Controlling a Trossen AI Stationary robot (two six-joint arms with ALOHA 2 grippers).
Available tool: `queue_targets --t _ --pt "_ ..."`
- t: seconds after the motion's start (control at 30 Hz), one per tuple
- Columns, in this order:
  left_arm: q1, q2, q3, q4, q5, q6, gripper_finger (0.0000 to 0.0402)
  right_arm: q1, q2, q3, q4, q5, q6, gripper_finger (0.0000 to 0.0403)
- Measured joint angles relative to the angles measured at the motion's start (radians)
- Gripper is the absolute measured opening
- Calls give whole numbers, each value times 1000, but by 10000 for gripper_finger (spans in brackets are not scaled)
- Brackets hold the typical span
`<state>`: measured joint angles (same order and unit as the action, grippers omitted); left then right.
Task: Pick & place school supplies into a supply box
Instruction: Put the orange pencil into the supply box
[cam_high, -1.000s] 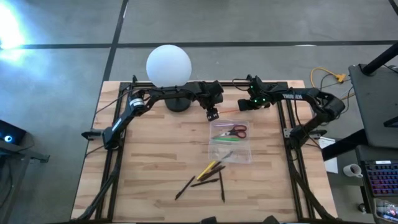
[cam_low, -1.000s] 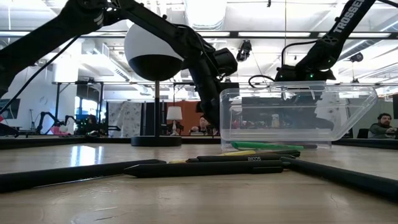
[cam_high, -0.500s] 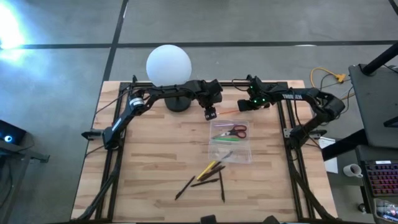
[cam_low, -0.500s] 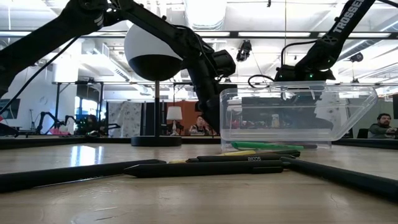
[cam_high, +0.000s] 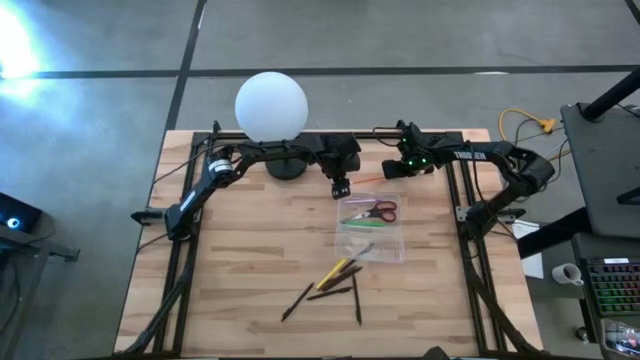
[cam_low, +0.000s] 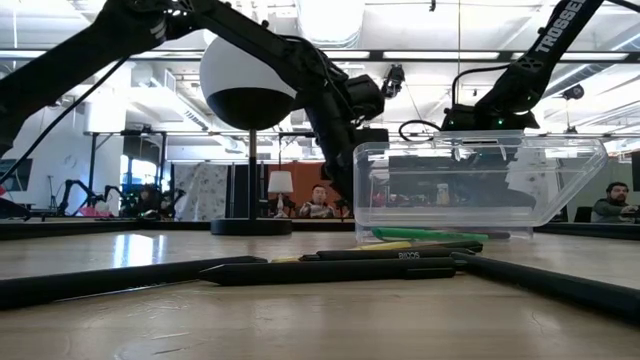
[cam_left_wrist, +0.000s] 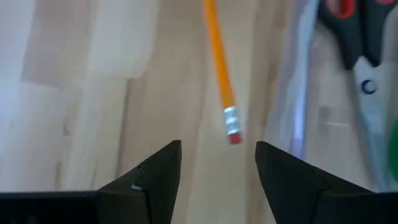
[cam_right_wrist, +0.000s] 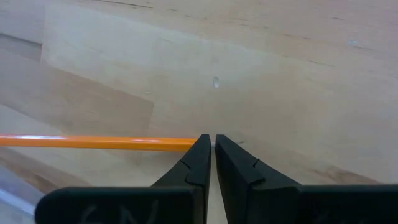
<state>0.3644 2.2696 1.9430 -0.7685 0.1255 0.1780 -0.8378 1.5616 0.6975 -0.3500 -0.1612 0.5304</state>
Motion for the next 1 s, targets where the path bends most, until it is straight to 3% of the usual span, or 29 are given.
queue_targets --t 0.87,1.0 --pt "-22 37 2 28 4 -87 191 2 -2 -1 0 -24 0 18" --pt "-22 38 2 37 -32 -94 189 2 -2 -1 0 -26 -4 18"
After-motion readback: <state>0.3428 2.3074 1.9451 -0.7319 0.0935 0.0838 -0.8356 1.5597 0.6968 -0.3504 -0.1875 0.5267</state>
